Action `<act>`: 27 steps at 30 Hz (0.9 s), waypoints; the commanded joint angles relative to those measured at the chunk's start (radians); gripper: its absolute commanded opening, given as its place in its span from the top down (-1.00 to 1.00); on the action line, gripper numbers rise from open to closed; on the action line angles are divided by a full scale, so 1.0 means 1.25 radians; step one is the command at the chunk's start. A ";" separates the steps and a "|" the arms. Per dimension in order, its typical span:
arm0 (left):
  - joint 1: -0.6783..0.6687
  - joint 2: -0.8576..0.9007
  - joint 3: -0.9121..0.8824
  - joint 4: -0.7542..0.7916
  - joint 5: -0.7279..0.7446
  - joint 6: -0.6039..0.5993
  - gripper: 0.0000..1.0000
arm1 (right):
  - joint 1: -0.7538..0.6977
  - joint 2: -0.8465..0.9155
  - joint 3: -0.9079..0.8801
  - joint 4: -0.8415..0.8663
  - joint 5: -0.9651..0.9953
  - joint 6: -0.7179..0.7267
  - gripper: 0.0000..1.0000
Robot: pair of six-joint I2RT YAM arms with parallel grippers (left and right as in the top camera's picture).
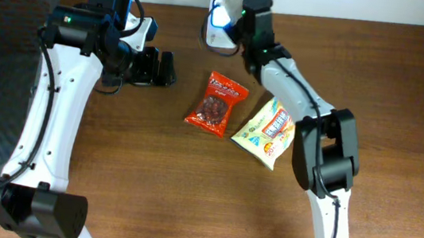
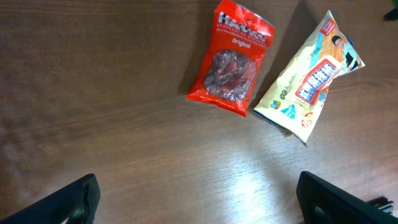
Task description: Scan the item barcode
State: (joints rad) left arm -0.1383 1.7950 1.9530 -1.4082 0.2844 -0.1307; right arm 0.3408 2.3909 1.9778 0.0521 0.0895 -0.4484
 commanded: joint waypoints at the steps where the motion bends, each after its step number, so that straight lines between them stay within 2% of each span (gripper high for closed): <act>1: 0.003 -0.008 -0.002 0.002 0.006 0.013 -0.98 | -0.130 -0.099 0.070 -0.060 0.031 0.316 0.92; 3: 0.003 -0.008 -0.002 0.002 0.006 0.013 -0.98 | -0.203 -0.132 0.076 -0.131 0.031 0.420 0.92; 5: 0.003 -0.008 -0.002 0.002 0.006 0.013 -0.98 | -0.321 -0.165 0.076 -0.273 0.031 0.560 0.92; 6: 0.003 -0.008 -0.002 0.002 0.006 0.013 -0.98 | -0.409 -0.171 0.076 -0.396 0.031 0.624 0.92; 10: 0.003 -0.008 -0.002 0.002 0.006 0.013 -0.98 | -0.634 -0.154 0.075 -0.674 0.031 0.659 0.92; 12: 0.003 -0.008 -0.002 0.002 0.006 0.013 -0.98 | -0.713 -0.140 0.074 -0.740 0.031 0.659 0.92; 17: 0.003 -0.008 -0.002 0.002 0.006 0.013 -0.98 | -0.862 -0.104 0.068 -0.799 0.024 0.659 0.92; 23: 0.003 -0.008 -0.002 0.002 0.006 0.013 -0.98 | -0.937 -0.099 0.068 -0.826 0.129 0.659 0.92; 27: 0.003 -0.008 -0.002 0.002 0.006 0.013 -0.98 | -0.970 -0.082 0.061 -0.846 0.135 0.656 0.91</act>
State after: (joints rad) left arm -0.1371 1.7950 1.9530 -1.4063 0.2848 -0.1307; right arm -0.8463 2.2620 2.0708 -0.9989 0.2176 0.3664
